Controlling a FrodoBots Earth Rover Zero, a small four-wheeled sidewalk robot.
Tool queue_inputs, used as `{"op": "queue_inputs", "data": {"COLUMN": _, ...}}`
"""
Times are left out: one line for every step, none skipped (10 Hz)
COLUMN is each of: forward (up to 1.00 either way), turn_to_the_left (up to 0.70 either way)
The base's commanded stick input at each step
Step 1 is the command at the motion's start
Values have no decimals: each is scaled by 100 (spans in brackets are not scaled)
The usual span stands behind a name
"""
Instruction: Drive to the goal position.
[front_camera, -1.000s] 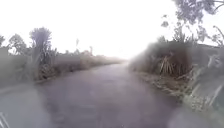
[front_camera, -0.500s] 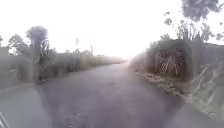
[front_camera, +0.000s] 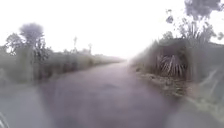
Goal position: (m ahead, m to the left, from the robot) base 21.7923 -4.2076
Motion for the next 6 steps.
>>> {"op": "queue_inputs", "data": {"forward": 70, "turn_to_the_left": -14}}
{"op": "queue_inputs", "data": {"forward": 70, "turn_to_the_left": -2}}
{"op": "queue_inputs", "data": {"forward": 70, "turn_to_the_left": -1}}
{"op": "queue_inputs", "data": {"forward": 70, "turn_to_the_left": 0}}
{"op": "queue_inputs", "data": {"forward": 70, "turn_to_the_left": 0}}
{"op": "queue_inputs", "data": {"forward": 70, "turn_to_the_left": 0}}
